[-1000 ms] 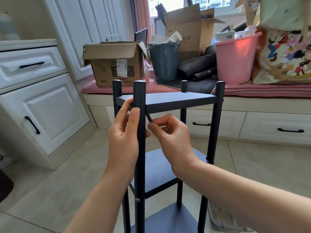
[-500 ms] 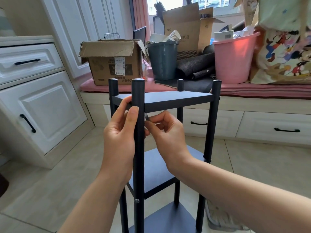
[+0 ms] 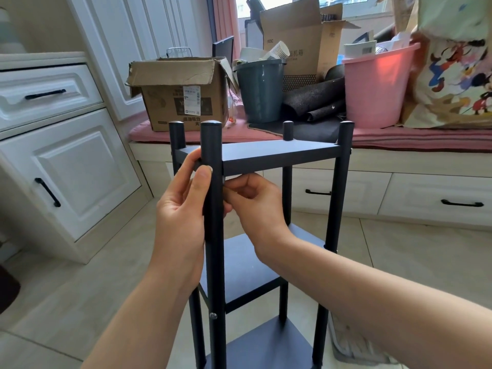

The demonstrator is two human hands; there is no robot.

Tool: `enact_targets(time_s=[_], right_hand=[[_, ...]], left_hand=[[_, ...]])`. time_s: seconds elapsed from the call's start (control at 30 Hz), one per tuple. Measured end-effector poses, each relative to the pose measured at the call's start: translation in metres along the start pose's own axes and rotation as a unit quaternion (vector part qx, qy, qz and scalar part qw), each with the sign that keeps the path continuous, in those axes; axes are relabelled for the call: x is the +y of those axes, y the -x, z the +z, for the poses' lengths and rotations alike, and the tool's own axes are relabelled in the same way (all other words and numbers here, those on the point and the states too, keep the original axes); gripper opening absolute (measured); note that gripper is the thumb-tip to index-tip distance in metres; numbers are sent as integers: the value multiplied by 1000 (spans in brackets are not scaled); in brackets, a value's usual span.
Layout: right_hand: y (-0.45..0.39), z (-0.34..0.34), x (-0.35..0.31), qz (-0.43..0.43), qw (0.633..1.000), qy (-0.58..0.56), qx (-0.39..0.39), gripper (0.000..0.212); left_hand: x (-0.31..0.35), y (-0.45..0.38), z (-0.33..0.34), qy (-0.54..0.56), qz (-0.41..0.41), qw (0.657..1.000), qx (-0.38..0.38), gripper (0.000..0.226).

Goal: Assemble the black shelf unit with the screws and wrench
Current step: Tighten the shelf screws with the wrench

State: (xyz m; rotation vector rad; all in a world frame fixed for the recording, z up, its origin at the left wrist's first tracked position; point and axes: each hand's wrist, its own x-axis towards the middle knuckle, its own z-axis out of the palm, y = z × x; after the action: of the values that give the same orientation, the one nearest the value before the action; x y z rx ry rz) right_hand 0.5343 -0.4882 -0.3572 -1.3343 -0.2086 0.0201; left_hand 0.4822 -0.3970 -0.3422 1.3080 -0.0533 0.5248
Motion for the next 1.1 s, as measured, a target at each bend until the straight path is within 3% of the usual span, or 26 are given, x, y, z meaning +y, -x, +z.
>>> enact_targets(time_s=[0.17,0.47,1.1], right_hand=[[4,-11,3,-63,998,21,-18,5],[12,-29,2,-178,971,161,-18,2],[19,-37,-13,-270,929,252,-7,8]], left_hand=[[3,-1,-6,9,-9,1000,1,29],[3,0,-8,18,-18,1000,-7,31],[3,3,-9,17,-28,999,-37,31]])
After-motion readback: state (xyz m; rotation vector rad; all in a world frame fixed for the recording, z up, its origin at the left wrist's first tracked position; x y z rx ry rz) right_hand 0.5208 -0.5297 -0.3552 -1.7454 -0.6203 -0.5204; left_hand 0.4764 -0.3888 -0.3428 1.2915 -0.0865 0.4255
